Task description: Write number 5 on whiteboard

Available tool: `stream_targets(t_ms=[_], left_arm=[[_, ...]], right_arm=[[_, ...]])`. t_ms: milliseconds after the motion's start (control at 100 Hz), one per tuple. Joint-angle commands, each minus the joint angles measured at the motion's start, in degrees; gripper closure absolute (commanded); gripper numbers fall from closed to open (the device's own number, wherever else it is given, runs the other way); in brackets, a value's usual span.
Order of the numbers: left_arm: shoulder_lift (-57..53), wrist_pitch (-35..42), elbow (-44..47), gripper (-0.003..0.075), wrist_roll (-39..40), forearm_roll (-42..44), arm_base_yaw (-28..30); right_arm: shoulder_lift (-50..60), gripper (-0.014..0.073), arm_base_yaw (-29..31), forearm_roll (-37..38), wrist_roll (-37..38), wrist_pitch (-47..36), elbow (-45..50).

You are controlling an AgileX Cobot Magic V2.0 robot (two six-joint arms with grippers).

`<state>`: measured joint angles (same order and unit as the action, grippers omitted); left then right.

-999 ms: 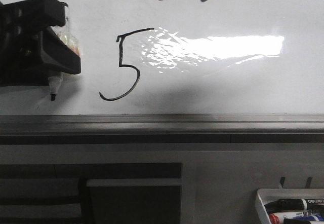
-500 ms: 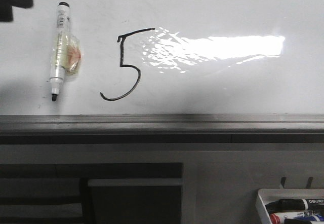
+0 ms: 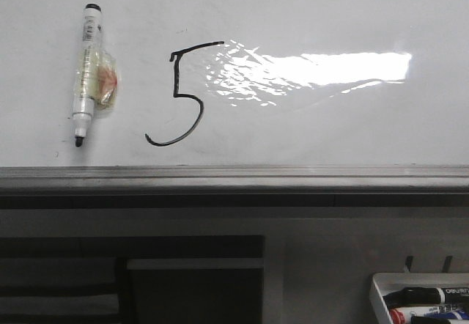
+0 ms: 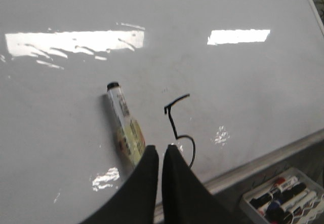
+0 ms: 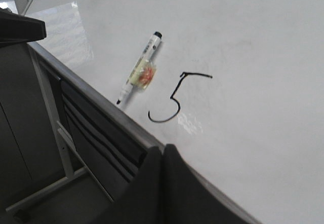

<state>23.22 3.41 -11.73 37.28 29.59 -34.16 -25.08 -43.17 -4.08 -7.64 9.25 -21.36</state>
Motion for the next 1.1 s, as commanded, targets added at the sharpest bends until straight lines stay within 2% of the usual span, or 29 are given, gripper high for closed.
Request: stream_targets(t_ms=[0, 230, 890, 959, 1089], left_arm=[[-0.9, 7.2, 1.7, 0.0741, 0.5, 2.3, -0.1], [-0.9, 12.8, 5.0, 0.0741, 0.5, 2.7, -0.1], [-0.9, 12.7, 5.0, 0.0741, 0.5, 2.4, -0.1], [-0.9, 12.7, 5.0, 0.0741, 0.5, -1.5, -0.1], [-1.4, 7.9, 4.7, 0.0741, 0.5, -18.9, -0.1]], right_arm=[[5.3, 0.0653, 0.3, 0.5, -0.3, -4.7, 3.5], [15.5, 0.0655, 0.3, 0.5, -0.3, -4.5, 9.8], [16.1, 0.0655, 0.3, 0.5, -0.3, -4.8, 9.8], [16.1, 0.0655, 0.3, 0.5, -0.3, -4.8, 9.8], [16.1, 0.0655, 0.3, 0.5, -0.3, -4.8, 9.8]])
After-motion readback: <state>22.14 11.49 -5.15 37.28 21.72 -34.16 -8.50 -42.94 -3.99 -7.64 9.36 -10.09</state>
